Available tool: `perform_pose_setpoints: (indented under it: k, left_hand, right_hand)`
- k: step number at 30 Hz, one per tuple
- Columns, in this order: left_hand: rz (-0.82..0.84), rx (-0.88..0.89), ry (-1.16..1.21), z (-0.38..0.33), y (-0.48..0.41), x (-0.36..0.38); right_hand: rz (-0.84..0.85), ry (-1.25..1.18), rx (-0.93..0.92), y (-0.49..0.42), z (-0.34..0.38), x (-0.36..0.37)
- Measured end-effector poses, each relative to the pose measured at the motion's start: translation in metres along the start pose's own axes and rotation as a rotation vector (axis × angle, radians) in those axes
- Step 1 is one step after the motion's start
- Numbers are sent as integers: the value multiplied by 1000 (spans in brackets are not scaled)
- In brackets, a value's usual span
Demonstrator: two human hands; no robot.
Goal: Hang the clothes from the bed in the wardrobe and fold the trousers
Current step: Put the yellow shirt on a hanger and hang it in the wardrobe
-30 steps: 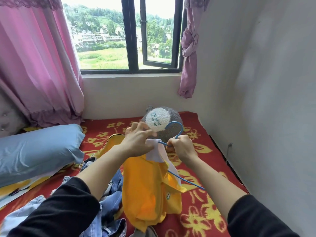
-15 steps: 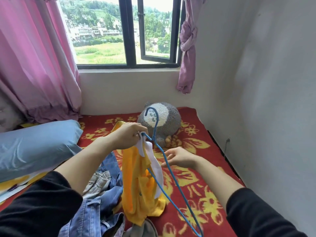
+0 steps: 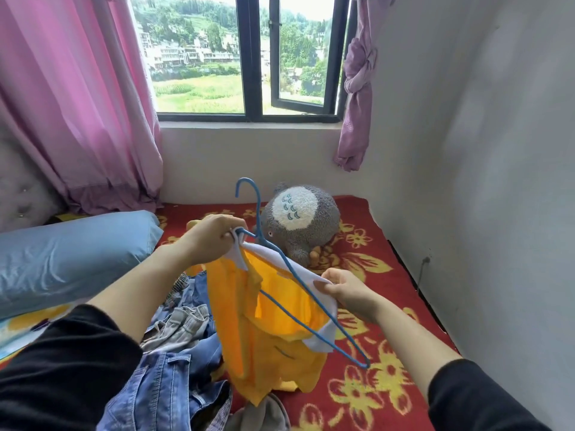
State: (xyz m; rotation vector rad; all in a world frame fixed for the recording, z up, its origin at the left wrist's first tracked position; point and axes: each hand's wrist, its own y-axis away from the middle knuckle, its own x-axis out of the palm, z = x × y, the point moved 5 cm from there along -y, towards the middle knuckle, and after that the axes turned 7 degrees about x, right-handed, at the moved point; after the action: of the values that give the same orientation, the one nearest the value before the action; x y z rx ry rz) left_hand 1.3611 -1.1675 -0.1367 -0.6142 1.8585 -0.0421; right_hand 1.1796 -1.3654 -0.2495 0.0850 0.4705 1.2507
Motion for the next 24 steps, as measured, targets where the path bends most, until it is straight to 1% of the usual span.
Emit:
perform_pose_setpoints:
  k: [3, 5, 7, 9, 11, 13, 14, 18, 21, 22, 24]
  left_hand:
    - [-62, -80, 91, 7, 3, 3]
    - [-90, -82, 112, 4, 2, 2]
    - [-95, -84, 124, 2, 1, 0]
    - [-95, -83, 137, 0, -1, -1]
    - [-86, -76, 131, -2, -1, 0]
    - [-83, -82, 124, 2, 1, 1]
    - [-87, -101, 122, 7, 3, 2]
    - [-124, -228, 5, 28, 14, 6]
    - [-193, -315, -63, 29, 17, 11]
    - [-198, -339, -44, 29, 17, 14]
    - [-156, -356, 43, 24, 17, 21]
  right_hand:
    - [-70, 200, -8, -2, 7, -8]
    - [-45, 215, 4, -2, 8, -7]
    - [-10, 236, 56, -1, 4, -5]
    - [-16, 393, 128, 0, -1, -5]
    - [-97, 572, 169, -3, -4, -10]
    - [-182, 629, 191, -3, -4, -16]
    - [-206, 567, 208, -4, -5, -20]
    - [-241, 18, 333, -1, -12, -34]
    - [-249, -202, 406, -6, -23, -32]
    - [-290, -280, 419, -8, -26, -32]
    - [-402, -441, 455, -9, -33, -36]
